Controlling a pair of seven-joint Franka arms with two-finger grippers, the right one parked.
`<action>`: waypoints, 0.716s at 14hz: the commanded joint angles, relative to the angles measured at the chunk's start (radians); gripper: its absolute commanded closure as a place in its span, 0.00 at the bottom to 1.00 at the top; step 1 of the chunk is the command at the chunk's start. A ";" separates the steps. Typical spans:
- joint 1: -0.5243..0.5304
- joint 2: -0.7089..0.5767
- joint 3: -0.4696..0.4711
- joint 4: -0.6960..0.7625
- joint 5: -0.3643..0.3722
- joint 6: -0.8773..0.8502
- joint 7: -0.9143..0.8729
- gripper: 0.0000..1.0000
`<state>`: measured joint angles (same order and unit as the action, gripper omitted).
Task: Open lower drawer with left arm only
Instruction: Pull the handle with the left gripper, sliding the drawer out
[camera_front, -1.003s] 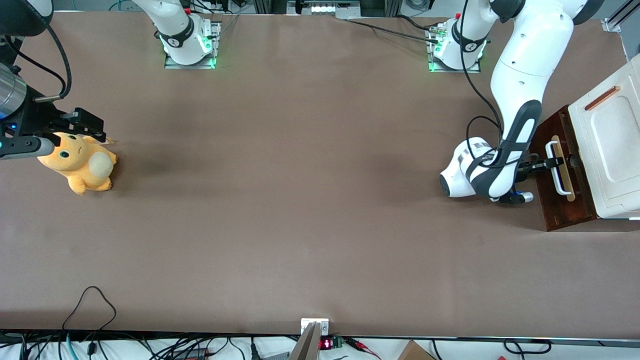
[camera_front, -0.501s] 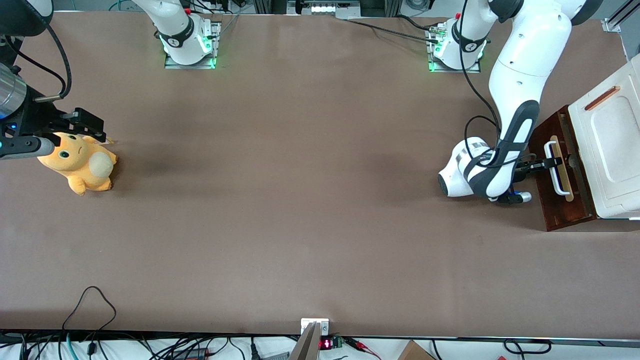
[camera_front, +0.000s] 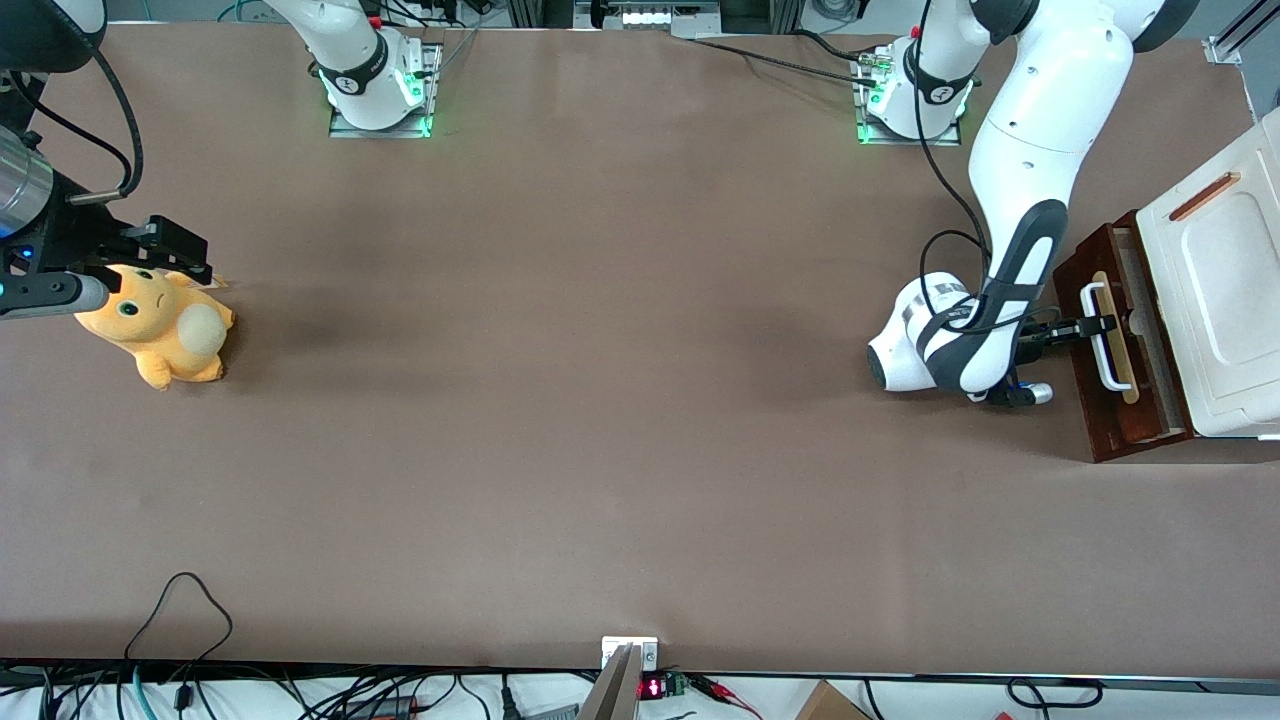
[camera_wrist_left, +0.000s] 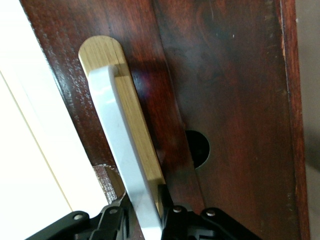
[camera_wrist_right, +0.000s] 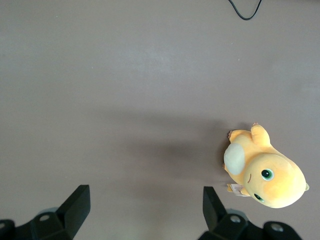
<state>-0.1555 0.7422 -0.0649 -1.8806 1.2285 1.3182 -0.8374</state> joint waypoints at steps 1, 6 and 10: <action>-0.030 0.009 -0.003 0.008 -0.029 -0.005 0.009 0.82; -0.045 0.011 -0.003 0.008 -0.044 -0.007 0.009 0.82; -0.061 0.011 -0.003 0.008 -0.063 -0.008 0.005 0.82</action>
<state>-0.1846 0.7422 -0.0644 -1.8805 1.2124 1.3138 -0.8374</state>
